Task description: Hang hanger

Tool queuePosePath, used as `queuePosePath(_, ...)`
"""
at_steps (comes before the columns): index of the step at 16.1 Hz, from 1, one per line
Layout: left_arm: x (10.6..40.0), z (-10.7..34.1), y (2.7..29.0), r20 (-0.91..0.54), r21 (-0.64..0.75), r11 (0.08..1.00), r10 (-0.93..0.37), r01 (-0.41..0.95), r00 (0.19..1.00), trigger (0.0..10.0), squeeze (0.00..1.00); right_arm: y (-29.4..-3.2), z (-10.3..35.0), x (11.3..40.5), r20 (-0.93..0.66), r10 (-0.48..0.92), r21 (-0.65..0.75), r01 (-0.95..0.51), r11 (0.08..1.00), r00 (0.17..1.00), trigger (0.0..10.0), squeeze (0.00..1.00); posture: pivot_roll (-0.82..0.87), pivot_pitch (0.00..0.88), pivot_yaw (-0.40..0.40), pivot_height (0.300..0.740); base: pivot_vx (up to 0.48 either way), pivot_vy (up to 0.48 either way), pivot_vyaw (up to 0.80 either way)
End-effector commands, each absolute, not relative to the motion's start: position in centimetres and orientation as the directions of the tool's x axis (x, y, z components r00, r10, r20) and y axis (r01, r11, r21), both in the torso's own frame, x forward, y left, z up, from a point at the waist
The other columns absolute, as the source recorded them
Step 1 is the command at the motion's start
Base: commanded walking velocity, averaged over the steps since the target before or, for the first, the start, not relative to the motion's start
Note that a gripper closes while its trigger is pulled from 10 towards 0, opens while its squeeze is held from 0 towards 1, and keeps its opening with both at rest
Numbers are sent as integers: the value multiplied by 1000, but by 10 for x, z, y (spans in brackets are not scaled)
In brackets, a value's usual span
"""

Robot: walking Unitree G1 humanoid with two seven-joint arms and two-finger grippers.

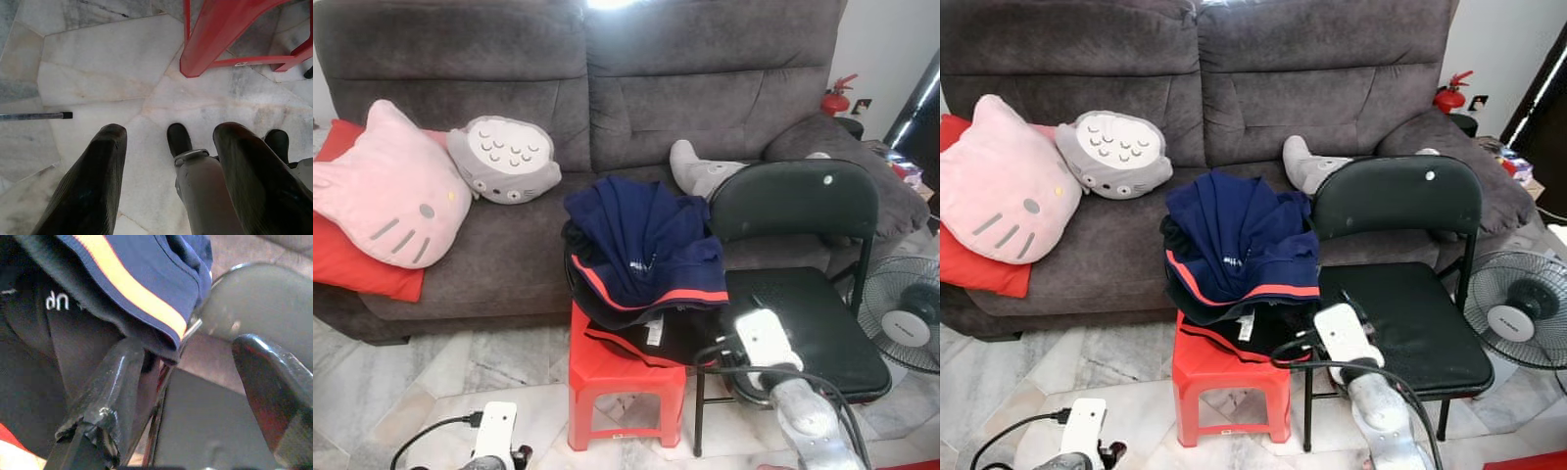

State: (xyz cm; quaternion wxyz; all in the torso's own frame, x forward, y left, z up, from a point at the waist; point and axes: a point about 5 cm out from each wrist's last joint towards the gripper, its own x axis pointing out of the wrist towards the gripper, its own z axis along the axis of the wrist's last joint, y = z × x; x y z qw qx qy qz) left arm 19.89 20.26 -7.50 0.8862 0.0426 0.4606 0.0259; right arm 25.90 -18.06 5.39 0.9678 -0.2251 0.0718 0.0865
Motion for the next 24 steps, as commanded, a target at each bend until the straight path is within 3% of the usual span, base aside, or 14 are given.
queuePosePath(1,198,-76,203,-819,109,994,89,1,567,10000,0,-178,60,260,-150,165,-461,-216,861,975,10000,0,-148,0,-8,740,0,0,0)
queuePosePath(6,197,-76,203,-820,104,995,86,-1,566,10000,0,-176,62,238,-187,228,-503,-292,813,956,10000,0,-151,0,-11,740,0,0,0)
queuePosePath(11,198,-76,203,-820,101,995,84,-3,566,10000,0,-190,68,214,-283,179,-588,-318,744,942,10000,0,-165,0,-11,740,0,0,0)
queuePosePath(14,198,-76,203,-820,100,995,85,-5,566,10000,0,-196,86,221,-223,154,-711,-269,650,962,10000,0,-167,0,-11,740,0,0,0)
queuePosePath(19,198,-76,202,-819,100,995,86,-7,567,10000,0,-189,88,232,-237,202,-772,-311,555,950,10000,0,-161,0,-14,740,0,0,0)
queuePosePath(24,198,-76,202,-820,100,995,85,-4,566,10000,0,-192,91,251,-225,182,-786,-289,547,957,10000,0,-157,0,-11,740,0,0,0)
